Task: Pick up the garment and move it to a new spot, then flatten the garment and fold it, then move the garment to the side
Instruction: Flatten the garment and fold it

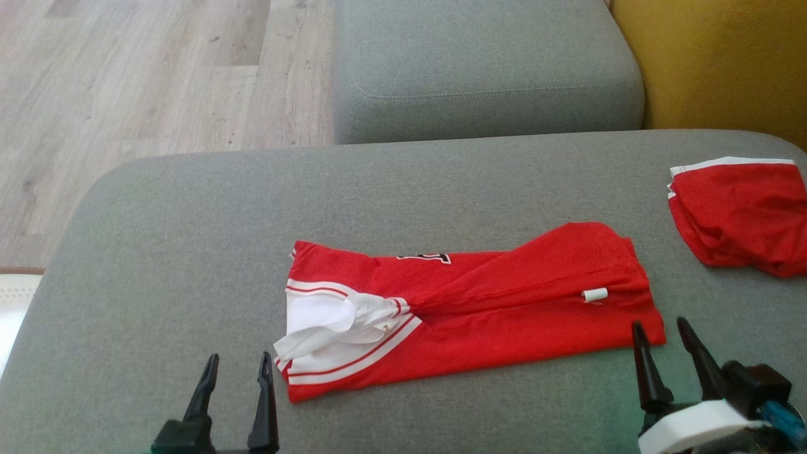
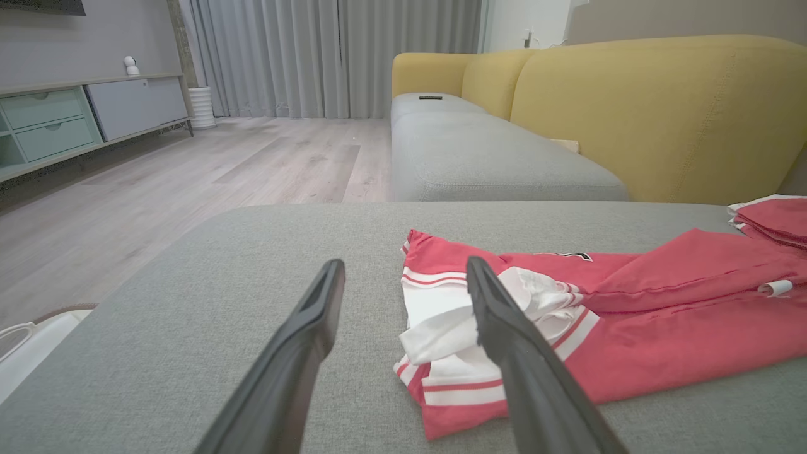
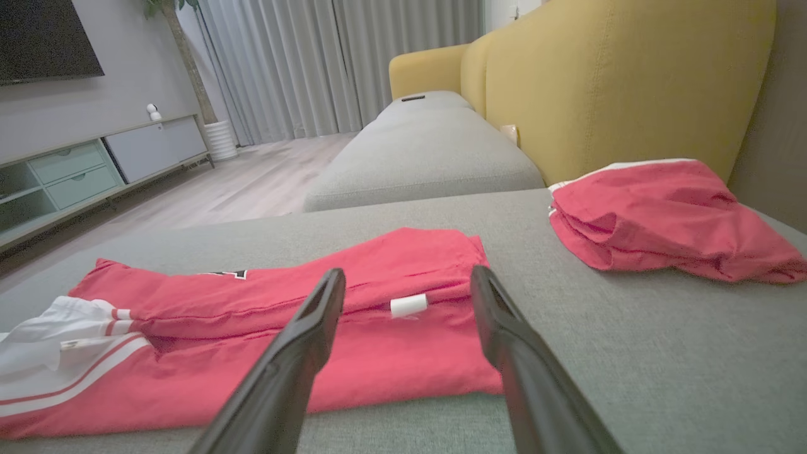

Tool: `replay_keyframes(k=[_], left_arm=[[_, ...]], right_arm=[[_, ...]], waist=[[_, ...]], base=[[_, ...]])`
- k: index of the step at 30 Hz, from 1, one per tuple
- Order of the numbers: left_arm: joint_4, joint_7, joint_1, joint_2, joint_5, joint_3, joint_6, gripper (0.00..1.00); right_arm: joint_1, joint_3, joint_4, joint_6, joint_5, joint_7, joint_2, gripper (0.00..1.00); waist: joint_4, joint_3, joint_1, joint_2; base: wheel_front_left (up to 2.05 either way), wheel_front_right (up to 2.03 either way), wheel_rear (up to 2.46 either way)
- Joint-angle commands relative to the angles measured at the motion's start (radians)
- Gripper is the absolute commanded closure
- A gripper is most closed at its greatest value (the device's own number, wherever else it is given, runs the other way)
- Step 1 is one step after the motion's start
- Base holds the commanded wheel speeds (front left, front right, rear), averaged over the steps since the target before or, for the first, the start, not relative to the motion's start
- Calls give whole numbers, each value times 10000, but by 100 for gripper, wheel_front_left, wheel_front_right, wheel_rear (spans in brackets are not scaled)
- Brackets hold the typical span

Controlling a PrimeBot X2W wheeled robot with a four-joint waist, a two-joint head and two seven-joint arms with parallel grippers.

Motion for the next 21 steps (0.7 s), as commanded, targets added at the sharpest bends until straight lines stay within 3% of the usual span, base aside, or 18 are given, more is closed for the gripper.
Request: replay_keyframes(k=[1,12,21], left_arm=[[-278,-124,-375,-132,139,469,-69,0],[-178,-124,-537,-445,633,330,-576,0],[-93,-124,-901,-587,834,1,-848,0]], right_arm=[[-191,104,-212,67,-65,-132,-25,0],[-2388,-865,1928,67,397,1802,-334,0],[-4327,-1293,4232,67,314,3820,-1234,0]], waist=[[-9,3,1,-1],[364,262,1,-1],[1061,1246,1,-1]], base=[[0,0,0],[0,0,0],[0,0,0]])
